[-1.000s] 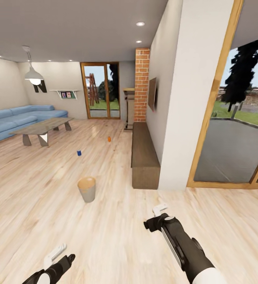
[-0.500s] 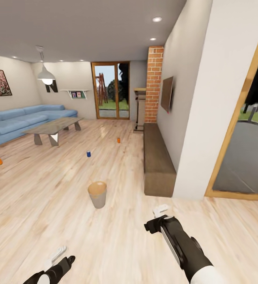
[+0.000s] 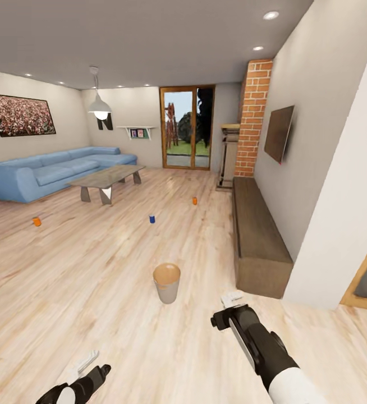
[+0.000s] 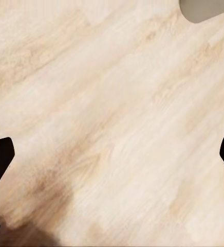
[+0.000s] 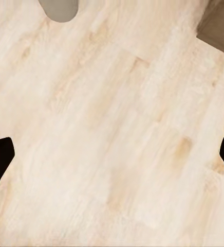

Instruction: Put the three can of soda from the living room inside the tash can in the kitchen.

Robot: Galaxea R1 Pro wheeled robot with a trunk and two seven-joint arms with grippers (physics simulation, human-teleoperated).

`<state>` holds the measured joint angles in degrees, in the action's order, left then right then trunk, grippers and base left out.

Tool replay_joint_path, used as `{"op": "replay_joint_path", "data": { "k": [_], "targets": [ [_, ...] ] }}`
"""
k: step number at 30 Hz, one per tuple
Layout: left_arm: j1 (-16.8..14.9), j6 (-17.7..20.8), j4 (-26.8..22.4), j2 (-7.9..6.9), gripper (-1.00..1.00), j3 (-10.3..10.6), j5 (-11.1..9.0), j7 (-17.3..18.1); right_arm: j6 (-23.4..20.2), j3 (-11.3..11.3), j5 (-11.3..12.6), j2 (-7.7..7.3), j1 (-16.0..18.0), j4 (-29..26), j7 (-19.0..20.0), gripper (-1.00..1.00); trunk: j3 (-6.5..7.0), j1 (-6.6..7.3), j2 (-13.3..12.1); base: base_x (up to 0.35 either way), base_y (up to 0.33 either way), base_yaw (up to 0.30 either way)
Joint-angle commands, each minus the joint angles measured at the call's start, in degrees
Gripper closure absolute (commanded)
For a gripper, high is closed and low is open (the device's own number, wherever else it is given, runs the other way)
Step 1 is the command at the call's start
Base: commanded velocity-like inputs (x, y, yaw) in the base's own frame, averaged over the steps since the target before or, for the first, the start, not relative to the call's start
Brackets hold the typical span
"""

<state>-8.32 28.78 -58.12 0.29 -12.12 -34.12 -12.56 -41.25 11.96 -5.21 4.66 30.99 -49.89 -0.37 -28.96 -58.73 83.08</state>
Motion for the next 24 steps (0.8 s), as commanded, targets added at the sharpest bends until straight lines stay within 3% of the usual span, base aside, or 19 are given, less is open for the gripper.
{"op": "replay_joint_path", "data": {
  "k": [1, 4, 8, 24],
  "targets": [
    [-0.04, 0.03, 0.04, 0.0, -1.0, 0.03, 0.01, 0.14, 0.01, -0.33, 0.0, 0.0, 0.01, 0.17, -0.03, -1.0, -0.01, 0.0, 0.0, 0.301, 0.193, 0.078],
    [-1.42, 0.73, 2.51, -0.02, -1.0, 0.27, 0.11, 2.18, -0.04, -2.3, 0.57, 0.0, 4.33, 8.08, -0.11, -1.0, -0.01, 0.0, 0.0, 0.301, 0.181, 0.022],
    [-1.88, 0.91, 3.3, 0.03, -1.0, 0.33, 0.21, 2.45, 0.07, -3.97, 2.63, 0.0, 5.87, 11.08, -0.23, -1.0, -0.02, 0.0, 0.0, 0.307, 0.166, 0.004],
    [-1.99, 0.86, 3.54, 0.07, -1.0, 0.42, 0.64, 2.28, 1.18, -3.83, 3.02, -0.22, 6.08, 11.71, 0.24, -1.0, -0.02, 0.0, 0.0, 0.314, 0.16, 0.0]
  ]
}}
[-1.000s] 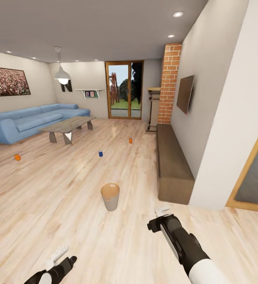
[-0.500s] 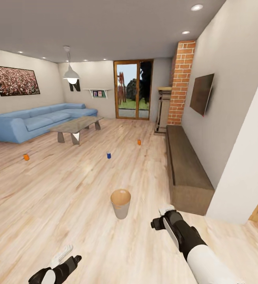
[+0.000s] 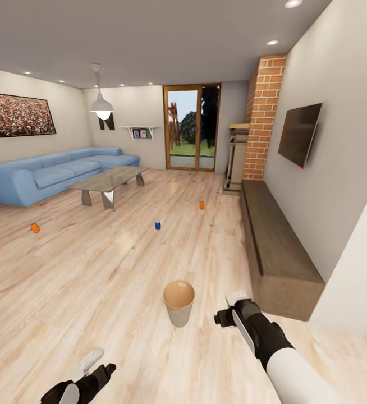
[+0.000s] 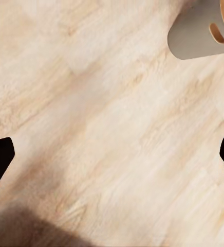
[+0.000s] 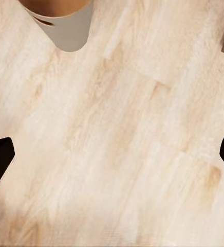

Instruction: Put the three can of soda from the living room inside the tash can in the kitchen.

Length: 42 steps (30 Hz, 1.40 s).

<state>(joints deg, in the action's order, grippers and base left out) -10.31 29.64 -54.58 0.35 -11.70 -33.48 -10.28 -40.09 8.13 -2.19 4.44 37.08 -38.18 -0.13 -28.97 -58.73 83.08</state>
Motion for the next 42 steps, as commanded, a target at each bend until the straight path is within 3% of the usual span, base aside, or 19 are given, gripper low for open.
{"op": "replay_joint_path", "data": {
  "k": [1, 7, 25, 32, 42],
  "targets": [
    [0.01, 0.0, 0.0, 0.0, -1.0, 0.0, 0.02, 0.0, 0.44, 0.07, -0.04, -0.03, -0.03, -0.01, 0.05, -1.0, 0.0, 0.0, 0.0, 0.33, 0.08, 0.0],
    [0.01, 0.03, 0.0, 0.0, -1.0, 0.01, 0.08, 0.06, 3.83, 0.24, -0.25, -0.07, -0.3, 0.11, 0.19, -1.0, 0.0, 0.0, 0.0, 0.342, 0.021, 0.0],
    [0.0, 0.07, 0.0, -0.06, -1.0, 0.01, -0.34, 0.18, 3.43, 0.08, -0.01, 0.28, -0.17, 0.84, -0.34, -1.0, 0.0, 0.0, 0.0, 0.346, 0.027, 0.004],
    [0.02, 0.07, 0.0, -0.02, -1.0, 0.01, -0.36, 0.24, -1.77, -0.22, -0.01, 0.3, 0.17, 1.1, -0.2, -1.0, 0.0, 0.0, 0.0, 0.34, 0.125, 0.223],
    [-0.05, 0.25, 0.0, 0.0, -1.0, 0.03, -0.42, 0.35, -3.34, -0.5, 0.05, 0.27, 0.27, 1.22, -0.43, -1.0, -0.01, 0.0, 0.0, 0.339, 0.125, 0.178]
  ]
}}
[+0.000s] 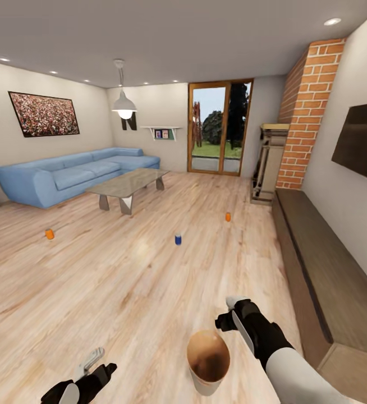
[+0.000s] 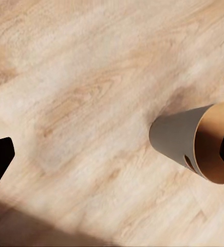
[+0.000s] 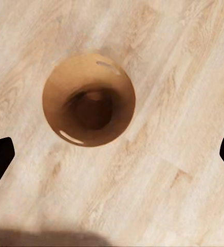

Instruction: Put the three can of soda from the living room inside the tash can in the kitchen.

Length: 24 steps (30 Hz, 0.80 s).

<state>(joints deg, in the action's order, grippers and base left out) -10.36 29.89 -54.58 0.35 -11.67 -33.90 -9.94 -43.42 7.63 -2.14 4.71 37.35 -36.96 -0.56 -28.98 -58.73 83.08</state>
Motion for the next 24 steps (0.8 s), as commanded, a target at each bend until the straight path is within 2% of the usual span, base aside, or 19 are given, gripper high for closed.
{"op": "replay_joint_path", "data": {
  "k": [1, 4, 7, 11, 12, 15, 17, 19, 22, 24],
  "targets": [
    [0.0, 0.06, 0.0, 0.0, -1.0, 0.03, 0.1, -0.02, -0.24, -0.02, -0.02, 0.01, 0.05, 0.26, -0.3, -1.0, 0.0, 0.0, 0.0, 0.339, 0.11, 0.02],
    [-0.01, 0.13, -0.03, 0.06, -1.0, 0.13, 0.36, -0.08, -0.6, -0.24, 0.32, 0.08, 1.62, 2.99, -3.28, -1.0, 0.0, 0.0, 0.0, 0.341, 0.082, 0.009],
    [-0.13, 0.46, -0.73, 0.54, -1.0, 0.22, 0.48, -0.81, -0.74, -2.0, 2.46, 0.04, 5.49, 10.09, -5.26, -1.0, 0.0, 0.0, 0.0, 0.296, 0.028, 0.003],
    [-0.56, 6.47, -4.53, 1.43, -1.0, 0.29, 0.05, -4.03, -0.77, -2.84, 3.62, -0.03, 7.18, 13.34, -5.77, -1.0, 0.0, 0.0, 0.0, 0.097, 0.007, 0.001],
    [-0.81, 8.95, -5.75, 1.6, -1.0, 0.77, 0.33, -4.92, -0.78, -3.0, 3.78, -0.05, 7.43, 13.78, -5.8, -1.0, 0.0, 0.0, 0.0, 0.037, 0.003, 0.0],
    [-1.71, 12.38, -7.24, 1.51, -1.0, 3.35, 0.76, -6.43, -0.83, -3.22, 4.0, -0.06, 7.76, 14.34, -5.81, -1.0, 0.0, 0.0, 0.0, 0.02, 0.002, 0.0],
    [-2.05, 13.68, -7.76, 1.78, -1.0, 1.95, -1.51, -7.18, -0.83, -3.28, 4.87, -0.05, 7.8, 14.51, -5.8, -1.0, 0.0, 0.0, 0.0, 0.006, 0.0, 0.0],
    [-2.17, 14.19, -8.27, 1.69, -1.0, 1.58, -2.9, -7.37, -0.84, -3.3, 6.27, -0.05, 7.83, 14.65, -5.92, -1.0, 0.0, 0.0, 0.0, 0.003, 0.0, 0.0],
    [-2.31, 14.44, -8.6, 1.27, -1.0, 1.53, -3.79, -7.39, -1.48, -3.29, 8.2, -0.05, 7.88, 15.11, -5.94, -1.0, 0.0, 0.0, 0.0, 0.001, 0.0, 0.0],
    [-2.42, 14.16, -8.3, 0.4, -1.0, 1.52, -4.04, -7.34, -2.32, -3.31, 9.05, -0.05, 7.9, 15.31, -5.99, -1.0, -0.36, -0.44, 0.8, 0.0, 0.0, 0.0]
  ]
}}
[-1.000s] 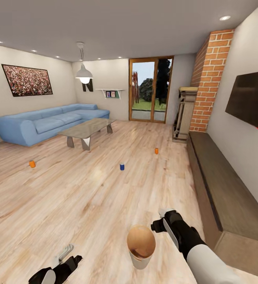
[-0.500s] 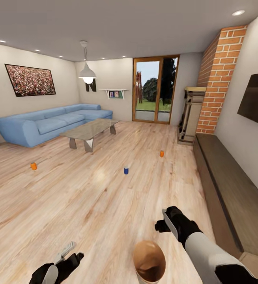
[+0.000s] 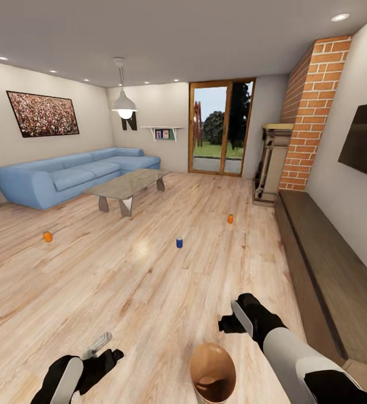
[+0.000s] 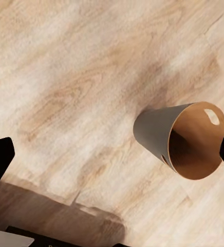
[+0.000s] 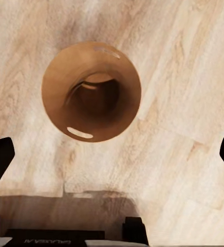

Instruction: Put the three can of soda from the living room inside the tash can in the kitchen.

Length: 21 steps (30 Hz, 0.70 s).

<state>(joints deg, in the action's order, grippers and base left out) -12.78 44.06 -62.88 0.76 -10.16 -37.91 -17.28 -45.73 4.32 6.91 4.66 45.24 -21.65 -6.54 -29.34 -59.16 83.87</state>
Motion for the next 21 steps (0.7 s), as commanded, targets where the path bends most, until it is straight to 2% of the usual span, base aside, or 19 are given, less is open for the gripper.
{"op": "replay_joint_path", "data": {
  "k": [1, 5, 9, 14, 21],
  "targets": [
    [-0.02, -0.18, 0.55, -0.64, -1.0, 0.05, -0.23, 0.08, -0.34, 0.0, 0.36, -0.03, 0.01, 0.08, -0.02, -1.0, -0.18, -0.23, 0.42, 0.0, 0.0, 0.0],
    [-0.22, -0.6, 2.29, -1.3, -1.0, 0.29, -0.29, 0.05, -0.81, -0.01, 1.59, -0.38, 0.24, 0.18, -0.11, -1.0, -0.9, -1.1, 2.02, 0.0, 0.0, 0.0],
    [-1.14, -2.56, 5.61, -1.8, -1.0, 0.3, -0.7, 0.2, -0.92, -0.08, 3.94, -0.63, 0.77, 0.28, -0.18, -1.0, -1.62, -1.98, 3.62, 0.0, 0.0, 0.0],
    [-2.33, -3.23, 8.7, -1.88, -1.0, 0.31, -0.82, 0.27, -0.94, -0.1, 4.53, -0.69, 0.94, 0.37, -0.24, -1.0, -2.52, -3.08, 5.63, 0.0, 0.0, 0.0],
    [-2.7, -3.32, 9.43, -1.91, -1.0, 0.31, -0.77, 1.15, -0.94, -0.09, 4.61, -0.7, 0.98, 0.44, -0.37, -1.0, -3.77, -4.62, 8.44, 0.0, 0.0, 0.0]
  ]
}}
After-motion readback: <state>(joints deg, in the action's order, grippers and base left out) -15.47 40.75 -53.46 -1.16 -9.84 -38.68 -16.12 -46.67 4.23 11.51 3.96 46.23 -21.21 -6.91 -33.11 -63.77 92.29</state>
